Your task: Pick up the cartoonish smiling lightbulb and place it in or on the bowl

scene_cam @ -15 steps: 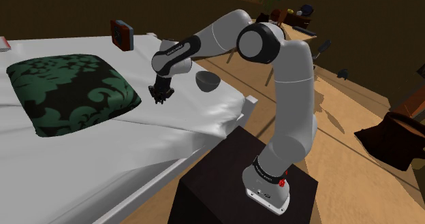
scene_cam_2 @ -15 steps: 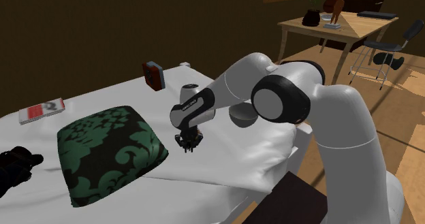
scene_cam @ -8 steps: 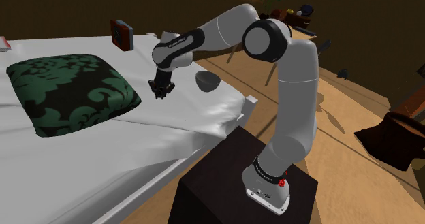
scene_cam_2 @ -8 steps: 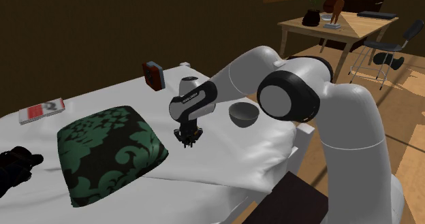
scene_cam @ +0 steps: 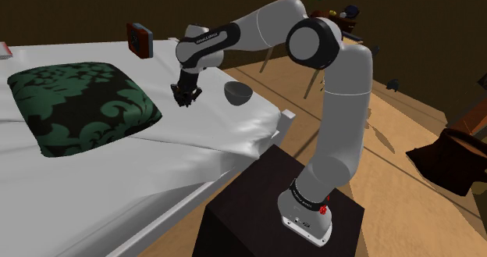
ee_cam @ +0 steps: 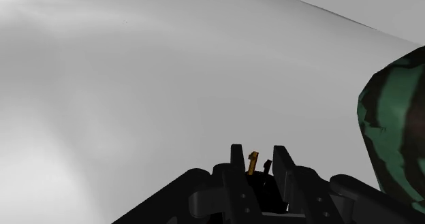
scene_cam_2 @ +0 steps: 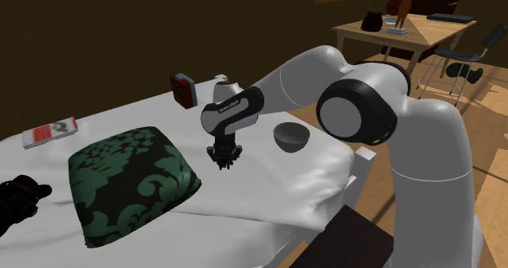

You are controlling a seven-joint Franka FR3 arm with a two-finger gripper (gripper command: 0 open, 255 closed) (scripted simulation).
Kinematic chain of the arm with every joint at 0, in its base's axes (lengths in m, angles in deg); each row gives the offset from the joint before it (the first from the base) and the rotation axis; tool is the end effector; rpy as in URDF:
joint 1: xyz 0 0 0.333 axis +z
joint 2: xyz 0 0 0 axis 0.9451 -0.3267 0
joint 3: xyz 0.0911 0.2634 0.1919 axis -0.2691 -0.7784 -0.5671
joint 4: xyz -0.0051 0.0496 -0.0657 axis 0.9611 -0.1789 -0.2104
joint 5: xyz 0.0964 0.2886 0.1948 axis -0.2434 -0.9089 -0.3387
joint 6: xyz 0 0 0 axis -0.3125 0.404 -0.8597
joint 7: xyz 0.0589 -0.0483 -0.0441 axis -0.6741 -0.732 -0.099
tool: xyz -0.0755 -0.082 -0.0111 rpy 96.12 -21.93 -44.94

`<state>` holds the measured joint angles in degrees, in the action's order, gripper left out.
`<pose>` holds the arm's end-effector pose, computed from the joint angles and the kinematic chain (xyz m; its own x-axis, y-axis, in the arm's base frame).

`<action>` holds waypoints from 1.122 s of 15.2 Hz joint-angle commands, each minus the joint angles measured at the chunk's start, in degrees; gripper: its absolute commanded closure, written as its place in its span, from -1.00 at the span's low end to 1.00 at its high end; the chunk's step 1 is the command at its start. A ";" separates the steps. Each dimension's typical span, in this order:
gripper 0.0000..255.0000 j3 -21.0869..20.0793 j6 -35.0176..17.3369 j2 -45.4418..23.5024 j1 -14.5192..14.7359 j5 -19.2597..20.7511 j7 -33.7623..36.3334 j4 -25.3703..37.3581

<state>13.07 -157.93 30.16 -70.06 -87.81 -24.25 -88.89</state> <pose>0.6273 0.0320 0.3301 0.8547 -0.5102 -0.0956 -0.5181 -0.8496 -0.0984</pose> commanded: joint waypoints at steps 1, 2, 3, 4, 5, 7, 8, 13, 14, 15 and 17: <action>1.00 0.05 1.39 0.77 -0.01 0.12 0.20 0.66; 1.00 0.06 2.00 1.18 -0.01 0.16 0.29 0.86; 1.00 0.08 2.62 1.59 -0.01 0.21 0.38 1.07; 1.00 0.10 3.23 1.98 -0.01 0.26 0.48 1.30; 1.00 0.11 3.85 2.36 -0.02 0.30 0.57 1.54; 1.00 0.14 5.11 3.10 -0.02 0.39 0.75 2.06; 1.00 0.15 5.74 3.46 -0.02 0.43 0.84 2.35; 1.00 0.21 8.96 5.10 -0.04 0.63 1.29 3.95; 1.00 0.22 9.61 5.39 -0.05 0.67 1.38 4.31; 1.00 0.22 10.05 5.61 -0.05 0.70 1.44 4.54; 1.00 0.98 9.93 6.57 -1.67 0.46 -1.05 3.13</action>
<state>13.77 -148.01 36.39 -71.15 -87.27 -24.39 -85.35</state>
